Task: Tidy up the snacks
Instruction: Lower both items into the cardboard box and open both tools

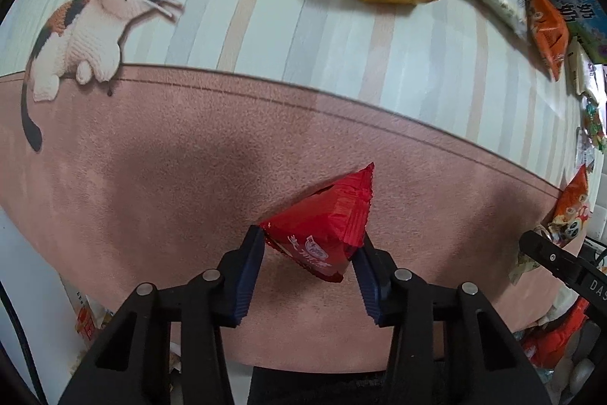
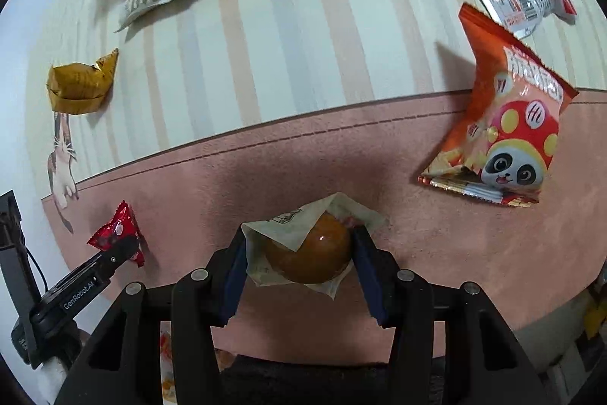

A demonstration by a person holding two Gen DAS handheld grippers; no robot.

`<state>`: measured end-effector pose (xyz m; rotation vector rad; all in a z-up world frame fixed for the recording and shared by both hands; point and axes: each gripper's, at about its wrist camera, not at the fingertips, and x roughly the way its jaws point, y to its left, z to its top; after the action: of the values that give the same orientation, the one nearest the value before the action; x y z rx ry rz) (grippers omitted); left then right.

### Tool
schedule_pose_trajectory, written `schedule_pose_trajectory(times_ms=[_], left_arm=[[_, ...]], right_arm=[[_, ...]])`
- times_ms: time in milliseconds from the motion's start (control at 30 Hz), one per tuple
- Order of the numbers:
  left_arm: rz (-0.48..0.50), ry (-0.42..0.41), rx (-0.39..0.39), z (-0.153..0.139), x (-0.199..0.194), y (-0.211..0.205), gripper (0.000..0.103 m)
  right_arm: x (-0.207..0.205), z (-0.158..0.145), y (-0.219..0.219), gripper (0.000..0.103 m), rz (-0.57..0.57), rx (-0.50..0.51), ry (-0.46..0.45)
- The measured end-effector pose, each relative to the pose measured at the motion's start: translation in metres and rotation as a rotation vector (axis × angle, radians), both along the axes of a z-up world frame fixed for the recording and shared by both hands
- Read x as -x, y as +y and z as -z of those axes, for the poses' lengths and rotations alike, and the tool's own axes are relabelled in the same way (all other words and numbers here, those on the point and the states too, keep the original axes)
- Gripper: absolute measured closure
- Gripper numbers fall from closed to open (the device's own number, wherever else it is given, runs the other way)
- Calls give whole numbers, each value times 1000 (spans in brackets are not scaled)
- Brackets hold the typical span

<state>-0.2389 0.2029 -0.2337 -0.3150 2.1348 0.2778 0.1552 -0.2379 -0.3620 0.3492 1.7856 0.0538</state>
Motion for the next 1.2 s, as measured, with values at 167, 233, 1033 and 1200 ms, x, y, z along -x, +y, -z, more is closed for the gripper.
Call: schedule_pose_trajectory(times_ms=[167, 233, 1033, 1200], left_arm=[[7, -75, 30, -25, -27, -7, 70], [28, -103, 38, -33, -40, -13, 70], [105, -367, 146, -73, -326, -65, 70], [97, -262, 150, -20, -348, -62, 70]], right_arm=[[-15, -12, 0, 48, -12, -26, -39], [-19, -18, -1, 48, -13, -41, -54], [-247, -182, -35, 48, 60, -148, -420], [-292, -157, -29, 48, 53, -142, -376]])
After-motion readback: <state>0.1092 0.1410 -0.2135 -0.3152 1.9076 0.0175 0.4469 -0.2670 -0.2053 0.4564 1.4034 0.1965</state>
